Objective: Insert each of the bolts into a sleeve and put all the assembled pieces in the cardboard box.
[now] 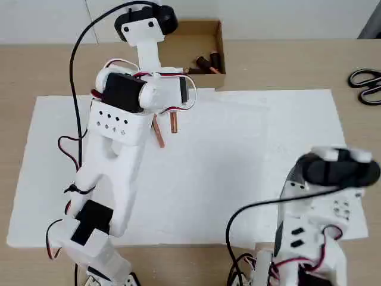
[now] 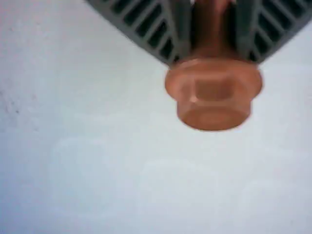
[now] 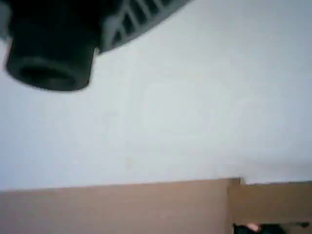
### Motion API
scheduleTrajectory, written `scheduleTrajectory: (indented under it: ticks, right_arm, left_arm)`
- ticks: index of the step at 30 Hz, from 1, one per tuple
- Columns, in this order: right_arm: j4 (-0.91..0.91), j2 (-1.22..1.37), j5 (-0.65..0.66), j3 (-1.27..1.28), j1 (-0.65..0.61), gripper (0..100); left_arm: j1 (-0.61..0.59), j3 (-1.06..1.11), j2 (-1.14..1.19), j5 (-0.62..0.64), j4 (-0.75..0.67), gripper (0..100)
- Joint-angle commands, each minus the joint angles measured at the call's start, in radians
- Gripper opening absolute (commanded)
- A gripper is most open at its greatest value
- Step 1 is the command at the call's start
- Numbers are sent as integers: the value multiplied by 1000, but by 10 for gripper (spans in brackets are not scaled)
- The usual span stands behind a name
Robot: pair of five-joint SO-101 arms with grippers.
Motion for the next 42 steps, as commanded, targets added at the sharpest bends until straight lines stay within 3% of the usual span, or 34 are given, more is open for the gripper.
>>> scheduleTrajectory:
  ticks: [1,9,15,23,32,42]
  right_arm:
    - [-71,-104,11,43,21,4]
    - [-110,-101,11,127,21,4]
    - [-228,-101,11,233,21,4]
    - [-315,-101,11,339,-31,4]
    - [-309,-102,9,362,-302,4]
    - [-309,-102,3,491,-458,4]
  left_arm:
    - [6,-2,-60,-2,17,5]
    - [8,-10,-77,-3,17,5]
    - [72,12,-321,-5,18,5]
    - [75,443,-635,-6,12,5]
    - [100,739,-646,0,-350,5]
    - [189,934,-595,34,-669,5]
